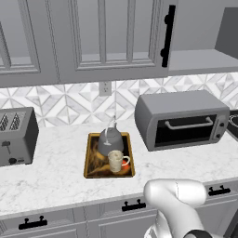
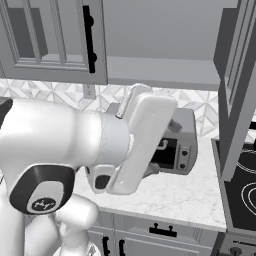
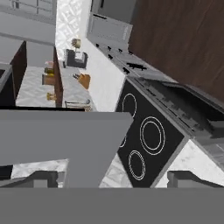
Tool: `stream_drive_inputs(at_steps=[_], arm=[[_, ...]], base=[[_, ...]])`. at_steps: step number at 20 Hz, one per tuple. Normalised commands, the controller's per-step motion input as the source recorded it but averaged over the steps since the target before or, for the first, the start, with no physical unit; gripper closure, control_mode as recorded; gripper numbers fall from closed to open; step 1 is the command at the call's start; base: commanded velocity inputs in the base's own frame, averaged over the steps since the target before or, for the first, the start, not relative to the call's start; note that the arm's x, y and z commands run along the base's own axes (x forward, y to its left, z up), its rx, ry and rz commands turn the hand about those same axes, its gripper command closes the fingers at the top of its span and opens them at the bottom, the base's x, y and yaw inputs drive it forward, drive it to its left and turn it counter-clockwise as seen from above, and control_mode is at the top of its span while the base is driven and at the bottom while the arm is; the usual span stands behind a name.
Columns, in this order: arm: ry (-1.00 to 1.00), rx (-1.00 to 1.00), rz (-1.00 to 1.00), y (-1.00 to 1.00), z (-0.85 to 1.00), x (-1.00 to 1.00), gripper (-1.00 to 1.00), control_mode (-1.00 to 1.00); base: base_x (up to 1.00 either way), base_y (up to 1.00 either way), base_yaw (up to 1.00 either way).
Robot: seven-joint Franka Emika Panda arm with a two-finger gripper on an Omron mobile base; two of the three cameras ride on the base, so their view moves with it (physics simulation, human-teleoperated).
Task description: Pick the kettle from the counter and place it on the tray. Then pick the mug from the cabinet and place it on the tray. Then close the cabinet doors.
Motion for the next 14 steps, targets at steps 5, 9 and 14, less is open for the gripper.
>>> stream_drive_inputs(at_steps=[5,9,14], arm=[[-0.08,-0.02,-0.23,-0.59,0.04,-0.08,-1.0,-1.0],[-0.02,0.0,-0.21,-0.51,0.01,-0.37,-1.0,-1.0],[-0.07,0.0,-0.18,-0.52,0.12,-0.49,-1.0,-1.0]], base=[[0.0,0.0,0.0],[0.0,0.0,0.0],[0.0,0.0,0.0]])
